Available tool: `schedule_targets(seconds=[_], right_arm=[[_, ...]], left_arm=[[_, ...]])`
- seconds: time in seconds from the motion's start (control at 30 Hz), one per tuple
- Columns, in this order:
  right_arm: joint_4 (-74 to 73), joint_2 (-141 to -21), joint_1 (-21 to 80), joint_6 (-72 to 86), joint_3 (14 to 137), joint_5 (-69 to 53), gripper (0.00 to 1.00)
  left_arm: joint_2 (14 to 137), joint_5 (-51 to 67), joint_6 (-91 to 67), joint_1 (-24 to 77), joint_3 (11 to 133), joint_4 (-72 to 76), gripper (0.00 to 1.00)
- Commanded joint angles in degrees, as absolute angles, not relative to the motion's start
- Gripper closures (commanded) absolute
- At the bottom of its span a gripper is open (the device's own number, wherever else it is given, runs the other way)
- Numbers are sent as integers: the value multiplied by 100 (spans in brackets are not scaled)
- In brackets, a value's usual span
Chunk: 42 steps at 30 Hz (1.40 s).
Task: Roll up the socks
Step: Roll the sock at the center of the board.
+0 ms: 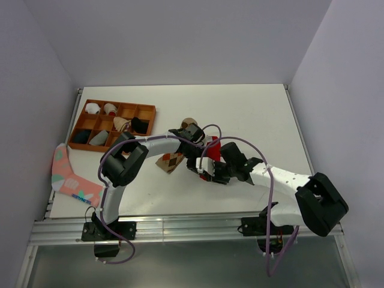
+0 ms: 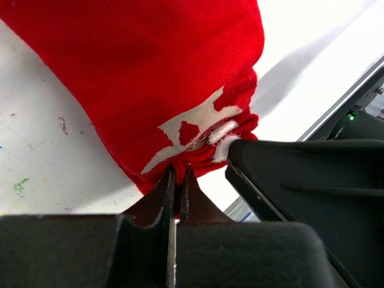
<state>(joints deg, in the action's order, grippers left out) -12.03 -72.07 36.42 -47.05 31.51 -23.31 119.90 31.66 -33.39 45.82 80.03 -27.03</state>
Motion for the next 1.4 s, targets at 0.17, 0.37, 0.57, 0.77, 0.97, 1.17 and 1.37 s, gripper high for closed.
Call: schedule_targets(seconds=[0.17,0.37,0.57,0.77,0.97,1.17,1.37], right_arm=[[-1186,-7470,3700,-4913,3340,-2092,54],[-1309,-7690,3700,-5036,3436,-2057,51],[-1318,-7848,3700,-5045,3454,-2074,57],[-1274,-7866,3700,-4870,3472,-2127,75],[-1765,-7928,3648,-4746,3708,-2530,87],[-2364,-7954,3402,-4702,3893,-3164,91],[-2838,-8086,3042,-4825,4025,-3603,91]], left_arm=[[12252,2936,-2980,4579,8077,-3164,100],[12296,3067,-2883,4579,8139,-3208,100],[12357,3296,-2874,4535,8183,-3182,100],[12366,3427,-2944,4518,8174,-3138,100],[12086,3235,-3426,4483,7789,-2673,87],[11356,2707,-4269,4465,7025,-1505,80],[10592,2022,-4939,4474,6136,-265,76]])
